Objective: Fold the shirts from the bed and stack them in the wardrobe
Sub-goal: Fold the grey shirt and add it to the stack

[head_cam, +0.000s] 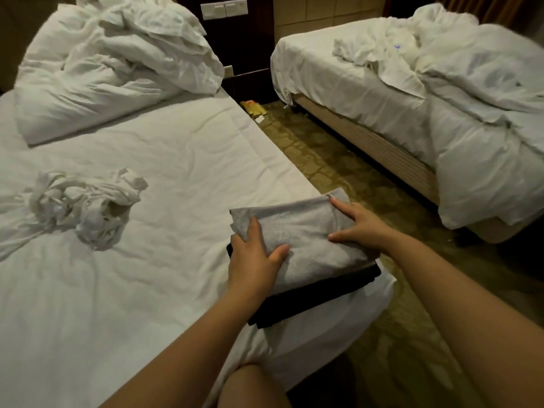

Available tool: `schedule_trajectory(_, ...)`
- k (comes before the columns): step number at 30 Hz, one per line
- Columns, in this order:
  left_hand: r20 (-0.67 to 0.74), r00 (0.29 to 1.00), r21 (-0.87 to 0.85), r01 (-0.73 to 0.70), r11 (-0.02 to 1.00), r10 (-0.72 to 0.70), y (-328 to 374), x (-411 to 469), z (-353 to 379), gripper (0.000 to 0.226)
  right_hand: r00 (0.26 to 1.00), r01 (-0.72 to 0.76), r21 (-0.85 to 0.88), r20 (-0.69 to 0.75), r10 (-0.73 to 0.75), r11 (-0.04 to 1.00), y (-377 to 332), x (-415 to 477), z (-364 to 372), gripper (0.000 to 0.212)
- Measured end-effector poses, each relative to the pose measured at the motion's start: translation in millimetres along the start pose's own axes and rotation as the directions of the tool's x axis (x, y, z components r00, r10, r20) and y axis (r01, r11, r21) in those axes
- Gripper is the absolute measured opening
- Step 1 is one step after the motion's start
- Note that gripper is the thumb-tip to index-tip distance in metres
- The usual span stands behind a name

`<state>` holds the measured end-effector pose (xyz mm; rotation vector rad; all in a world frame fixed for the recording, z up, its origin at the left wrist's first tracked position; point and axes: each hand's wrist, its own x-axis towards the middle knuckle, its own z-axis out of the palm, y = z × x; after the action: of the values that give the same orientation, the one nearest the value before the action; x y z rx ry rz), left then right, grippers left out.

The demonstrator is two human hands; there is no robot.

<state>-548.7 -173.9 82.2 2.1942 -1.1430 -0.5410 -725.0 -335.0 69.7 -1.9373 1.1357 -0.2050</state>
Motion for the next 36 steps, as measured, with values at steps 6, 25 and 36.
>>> schedule_trajectory(6, 0.040, 0.997, 0.330, 0.049, 0.943, -0.066, 12.3, -4.6, 9.8, 0.087, 0.988, -0.131, -0.366, 0.034, 0.154, 0.922, -5.6, -2.6, -13.8, 0.085)
schedule_trajectory(25, 0.134, 0.981, 0.471, 0.060, 0.880, -0.139, -19.4, 4.0, 6.0, 0.090, 0.999, -0.038, -0.662, -0.050, 0.007, 0.748, -33.2, -5.2, 63.2, 0.074)
schedule_trajectory(36, -0.051, 0.984, 0.561, -0.115, 0.820, 0.173, -23.5, -65.6, -92.5, 0.067, 0.957, 0.049, -0.731, -0.161, -0.242, 0.681, -130.8, -83.2, 56.0, 0.081)
